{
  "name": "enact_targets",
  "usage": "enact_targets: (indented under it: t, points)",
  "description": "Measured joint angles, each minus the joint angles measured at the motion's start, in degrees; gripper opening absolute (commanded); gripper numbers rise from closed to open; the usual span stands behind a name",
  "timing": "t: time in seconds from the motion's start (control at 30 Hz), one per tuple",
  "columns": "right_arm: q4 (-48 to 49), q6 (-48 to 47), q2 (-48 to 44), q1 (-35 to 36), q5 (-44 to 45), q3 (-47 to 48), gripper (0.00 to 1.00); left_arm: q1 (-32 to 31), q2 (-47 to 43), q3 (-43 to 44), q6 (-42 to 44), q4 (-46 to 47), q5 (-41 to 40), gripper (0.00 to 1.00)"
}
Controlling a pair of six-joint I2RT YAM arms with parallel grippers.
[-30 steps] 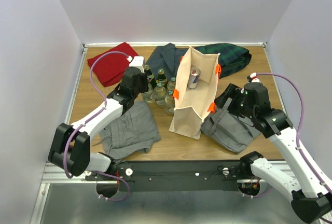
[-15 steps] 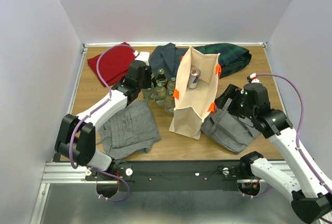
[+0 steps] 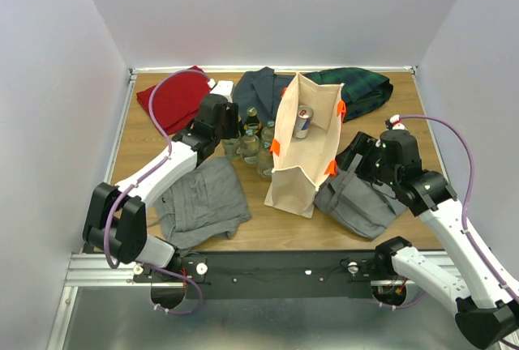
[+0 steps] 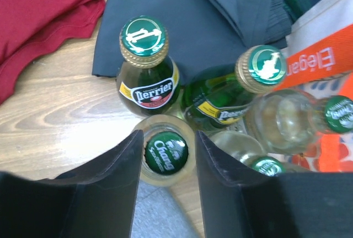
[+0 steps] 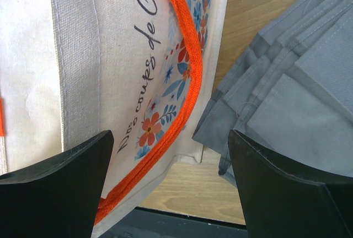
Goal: Take the beverage out of the canvas bag
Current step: Place the drink at the center of the board.
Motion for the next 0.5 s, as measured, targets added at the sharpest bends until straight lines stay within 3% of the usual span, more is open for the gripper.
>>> enact_targets:
  t: [0.5]
  points:
    - [0.00,-0.02,0.26,0.00,-0.04,0.00,0.93,-0.48,-5.01,-0.11,-1.64,-2.51,0.79,0.70]
